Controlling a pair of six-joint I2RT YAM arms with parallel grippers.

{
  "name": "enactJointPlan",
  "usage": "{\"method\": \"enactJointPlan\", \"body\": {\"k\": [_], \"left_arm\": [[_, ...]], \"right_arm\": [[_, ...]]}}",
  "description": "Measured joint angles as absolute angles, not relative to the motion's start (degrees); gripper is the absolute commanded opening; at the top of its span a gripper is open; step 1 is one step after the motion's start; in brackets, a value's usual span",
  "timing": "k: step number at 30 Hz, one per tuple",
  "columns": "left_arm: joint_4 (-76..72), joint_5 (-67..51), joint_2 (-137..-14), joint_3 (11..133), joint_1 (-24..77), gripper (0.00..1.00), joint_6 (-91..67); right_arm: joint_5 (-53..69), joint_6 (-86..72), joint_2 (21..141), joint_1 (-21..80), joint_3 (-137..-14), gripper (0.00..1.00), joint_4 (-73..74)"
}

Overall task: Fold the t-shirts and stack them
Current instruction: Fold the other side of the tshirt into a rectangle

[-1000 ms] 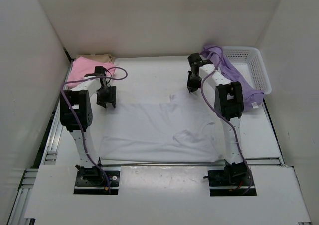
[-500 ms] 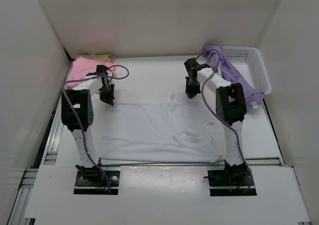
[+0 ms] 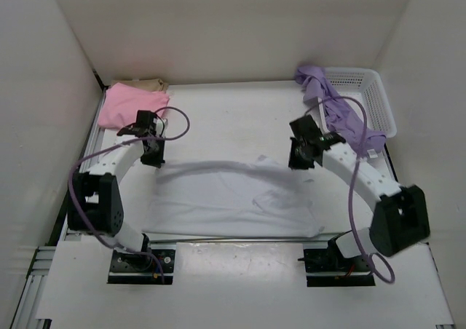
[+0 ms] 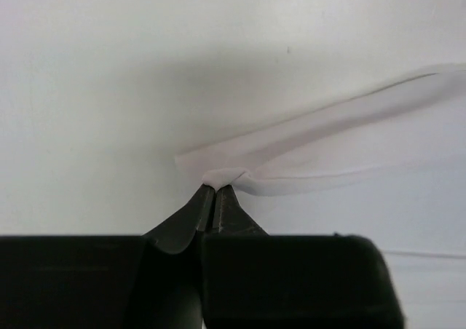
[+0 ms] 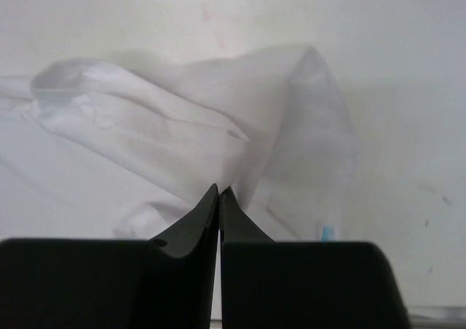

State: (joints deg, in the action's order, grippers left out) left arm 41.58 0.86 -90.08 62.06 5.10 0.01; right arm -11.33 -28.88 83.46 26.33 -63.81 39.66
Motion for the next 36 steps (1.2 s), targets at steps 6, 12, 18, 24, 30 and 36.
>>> {"method": "enactJointPlan", "body": {"k": [6,12,18,24,30,36], "left_arm": [[42.0,4.8,-84.0,52.6,6.5,0.11,0.0],[42.0,6.9,-84.2,51.0,6.6,0.11,0.0],[42.0,7.9,-84.1,51.1,7.0,0.11,0.0],[42.0,9.1,-83.0,50.9,7.8,0.15,0.0],[43.4,10.5,-80.4,46.7,8.1,0.29,0.1],[46.3,14.4,-74.3,43.0,6.9,0.37,0.0]], "right_arm": [[-12.3,-35.9,70.7,29.8,-47.0,0.0,40.6],[-13.0,-39.7,68.9,31.0,-45.2,0.0,40.0],[-13.9,-40.8,68.9,31.9,-45.3,0.0,39.9],[-14.0,-42.4,69.2,32.7,-45.0,0.0,39.5],[-13.1,-45.3,74.2,36.0,-41.4,0.0,37.5],[-12.8,-47.0,76.8,36.1,-40.3,0.0,36.4]]}}
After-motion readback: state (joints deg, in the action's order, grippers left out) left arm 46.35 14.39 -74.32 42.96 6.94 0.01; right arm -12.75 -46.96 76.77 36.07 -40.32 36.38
